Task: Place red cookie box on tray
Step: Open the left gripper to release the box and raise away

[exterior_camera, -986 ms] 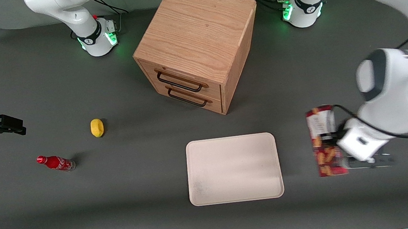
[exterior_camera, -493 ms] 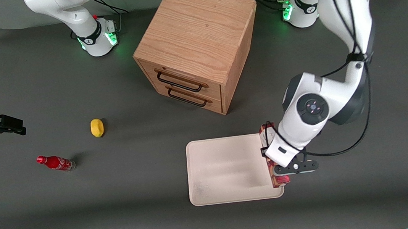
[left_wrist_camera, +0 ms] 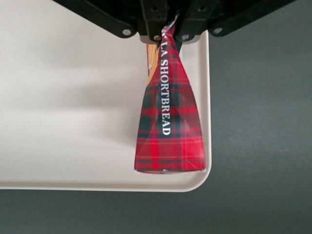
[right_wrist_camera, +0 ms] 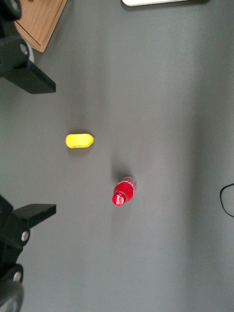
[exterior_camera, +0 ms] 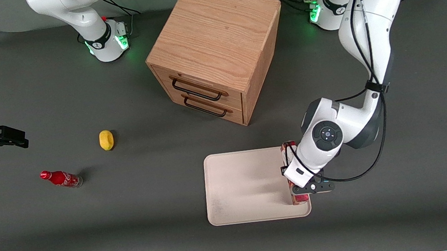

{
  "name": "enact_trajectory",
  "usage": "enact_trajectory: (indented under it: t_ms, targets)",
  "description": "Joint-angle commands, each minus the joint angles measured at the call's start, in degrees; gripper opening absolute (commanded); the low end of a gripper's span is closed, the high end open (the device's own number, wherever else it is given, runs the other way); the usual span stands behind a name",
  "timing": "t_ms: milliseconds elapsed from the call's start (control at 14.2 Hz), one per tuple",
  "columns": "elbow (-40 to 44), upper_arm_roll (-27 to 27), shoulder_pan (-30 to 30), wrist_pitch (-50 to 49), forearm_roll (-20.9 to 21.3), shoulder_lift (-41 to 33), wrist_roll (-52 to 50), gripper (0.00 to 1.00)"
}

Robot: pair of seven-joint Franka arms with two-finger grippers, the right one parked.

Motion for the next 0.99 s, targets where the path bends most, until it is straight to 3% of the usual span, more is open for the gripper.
enact_trajectory:
  t_ms: [0,211,352,563,915]
  targets:
    - [-1.86,0.35,-0.37,3.11,1.33,-0.93,-1.24,0.99]
    - [-4.14,0.61,0.50,4.53,0.64,-4.96,-1.25,1.00]
    - [-7.82,1.84,1.38,2.52,0.28,-11.88,-1.15,1.00]
    - [-11.79,2.37,5.58,-7.38,-0.94,-22.18,-0.28,1.00]
    - [-12.23,4.03,12.79,-27.16,-6.65,-34.31,14.91,1.00]
